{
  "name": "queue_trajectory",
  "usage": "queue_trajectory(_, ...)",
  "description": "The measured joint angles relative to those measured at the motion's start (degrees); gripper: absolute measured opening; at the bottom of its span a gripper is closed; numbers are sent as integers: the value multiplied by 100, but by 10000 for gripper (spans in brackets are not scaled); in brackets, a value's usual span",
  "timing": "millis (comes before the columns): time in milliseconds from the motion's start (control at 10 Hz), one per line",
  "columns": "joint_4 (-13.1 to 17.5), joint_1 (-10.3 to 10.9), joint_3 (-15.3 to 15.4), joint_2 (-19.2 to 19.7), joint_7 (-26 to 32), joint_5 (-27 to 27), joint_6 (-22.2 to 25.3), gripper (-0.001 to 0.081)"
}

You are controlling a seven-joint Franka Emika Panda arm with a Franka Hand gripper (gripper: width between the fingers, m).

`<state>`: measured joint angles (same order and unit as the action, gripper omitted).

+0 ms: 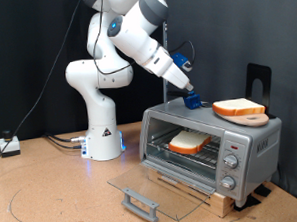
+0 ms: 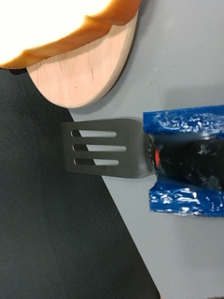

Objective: Make a piece of toast with the oven

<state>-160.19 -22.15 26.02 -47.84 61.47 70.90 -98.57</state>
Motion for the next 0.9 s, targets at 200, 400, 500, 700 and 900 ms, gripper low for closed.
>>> queue_trajectory(200,0,-39,36,19,-45,3,-121,809)
queue_trajectory(400,10,-366,25,179,-144,-3,-482,808)
queue_trajectory(500,20,-559,12,266,-154,-5,-640,808)
queue_trajectory(700,68,-919,-121,417,-152,-133,-708,809)
queue_trajectory(900,145,-1217,-369,598,-147,-444,-659,809)
